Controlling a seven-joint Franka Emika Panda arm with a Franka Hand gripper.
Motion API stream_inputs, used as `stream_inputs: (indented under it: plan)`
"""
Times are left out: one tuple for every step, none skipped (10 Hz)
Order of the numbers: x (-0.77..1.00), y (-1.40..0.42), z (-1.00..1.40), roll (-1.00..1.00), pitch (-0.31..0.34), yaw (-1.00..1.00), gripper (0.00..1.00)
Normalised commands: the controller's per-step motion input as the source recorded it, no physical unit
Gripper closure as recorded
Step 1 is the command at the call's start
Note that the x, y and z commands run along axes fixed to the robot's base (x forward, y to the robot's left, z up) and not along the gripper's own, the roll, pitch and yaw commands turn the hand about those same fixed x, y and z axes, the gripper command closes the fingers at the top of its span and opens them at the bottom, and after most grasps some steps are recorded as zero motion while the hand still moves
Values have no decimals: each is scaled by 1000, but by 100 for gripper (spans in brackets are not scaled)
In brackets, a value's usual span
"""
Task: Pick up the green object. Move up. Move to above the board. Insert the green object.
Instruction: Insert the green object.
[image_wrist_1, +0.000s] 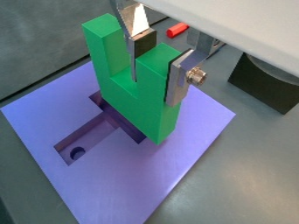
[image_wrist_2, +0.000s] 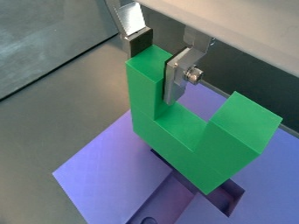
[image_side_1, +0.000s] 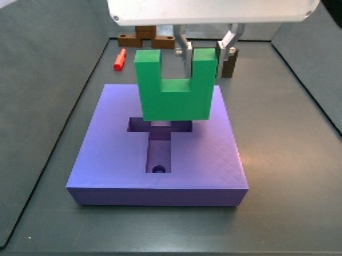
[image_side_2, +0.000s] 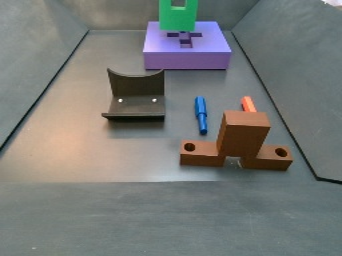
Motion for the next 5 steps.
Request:
stream_inputs:
  plan:
    - [-109, -97, -54, -43, -130, 89, 100]
    - [-97, -120, -49, -126, -163, 100, 100]
    - [-123, -89, -123, -170, -179, 91, 100]
    - [-163, -14, -174, -104, -180, 74, 100]
    - [-149, 0, -154, -49, -170, 69, 100]
